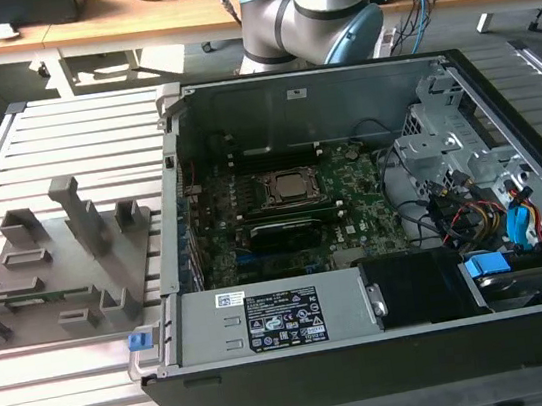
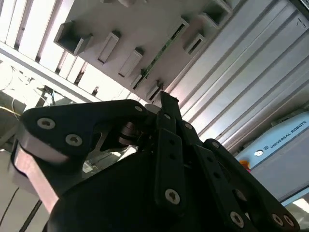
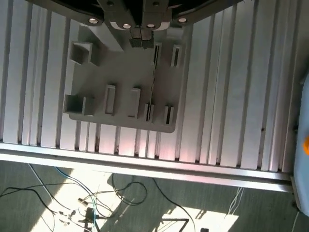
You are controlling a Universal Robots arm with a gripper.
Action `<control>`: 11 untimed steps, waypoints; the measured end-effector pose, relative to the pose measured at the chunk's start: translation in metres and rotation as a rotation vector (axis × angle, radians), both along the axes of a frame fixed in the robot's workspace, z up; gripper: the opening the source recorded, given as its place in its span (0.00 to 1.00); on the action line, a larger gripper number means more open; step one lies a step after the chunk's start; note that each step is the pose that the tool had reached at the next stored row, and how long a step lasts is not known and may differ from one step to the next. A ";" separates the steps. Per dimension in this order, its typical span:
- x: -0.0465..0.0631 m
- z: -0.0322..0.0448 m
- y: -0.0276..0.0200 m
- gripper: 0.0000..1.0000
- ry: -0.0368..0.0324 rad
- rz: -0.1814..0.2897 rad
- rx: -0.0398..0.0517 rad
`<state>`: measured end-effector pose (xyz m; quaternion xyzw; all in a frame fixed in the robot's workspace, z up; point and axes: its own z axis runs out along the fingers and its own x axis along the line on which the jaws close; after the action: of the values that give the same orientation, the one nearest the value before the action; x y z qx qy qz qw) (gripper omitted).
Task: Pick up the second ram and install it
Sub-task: 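Pick up the second ram and move it above second insertion slot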
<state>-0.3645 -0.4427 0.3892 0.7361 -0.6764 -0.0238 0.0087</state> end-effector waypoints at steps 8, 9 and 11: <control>0.000 -0.0008 0.0002 0.11 -0.0023 -0.135 -0.0312; 0.000 -0.0008 0.0001 0.11 -0.0027 -0.136 -0.0375; 0.000 -0.0008 0.0001 0.11 -0.0027 -0.136 -0.0376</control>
<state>-0.3645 -0.4426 0.3884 0.6881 -0.7253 -0.0107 0.0200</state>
